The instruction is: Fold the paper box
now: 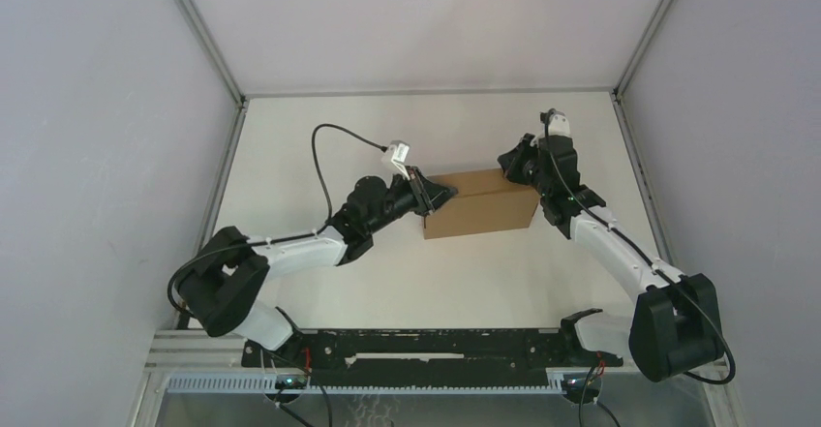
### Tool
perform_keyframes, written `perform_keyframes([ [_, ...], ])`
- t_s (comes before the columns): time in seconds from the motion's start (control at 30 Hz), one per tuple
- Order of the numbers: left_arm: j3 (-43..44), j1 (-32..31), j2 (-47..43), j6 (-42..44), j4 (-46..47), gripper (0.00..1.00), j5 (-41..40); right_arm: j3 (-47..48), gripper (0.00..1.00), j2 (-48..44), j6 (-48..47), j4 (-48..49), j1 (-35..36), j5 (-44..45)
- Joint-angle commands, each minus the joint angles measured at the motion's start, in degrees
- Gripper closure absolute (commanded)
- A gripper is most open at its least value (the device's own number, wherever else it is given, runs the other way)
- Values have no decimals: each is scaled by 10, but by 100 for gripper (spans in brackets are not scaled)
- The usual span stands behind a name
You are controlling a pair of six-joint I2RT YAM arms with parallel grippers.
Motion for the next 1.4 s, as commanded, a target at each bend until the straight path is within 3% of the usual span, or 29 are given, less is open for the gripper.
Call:
perform_keyframes([
  [0.0,-45,-4,52,-23,40,84,3,-5,97,3,-11,-21,-6,-9],
  [0.53,-40,-4,55,-1,0,85,-10,106,92,-112,-62,-188,-76,-41],
  [0.8,-39,-3,40,9,-18,85,-13,96,94,-101,-68,-266,-82,-24],
  [1.13,-40,-3,37,11,-21,85,-12,-9,97,-64,-44,-286,-115,-2],
  [1.37,-37,1,33,12,-22,85,-11,58,96,-107,-63,-305,-128,-18],
])
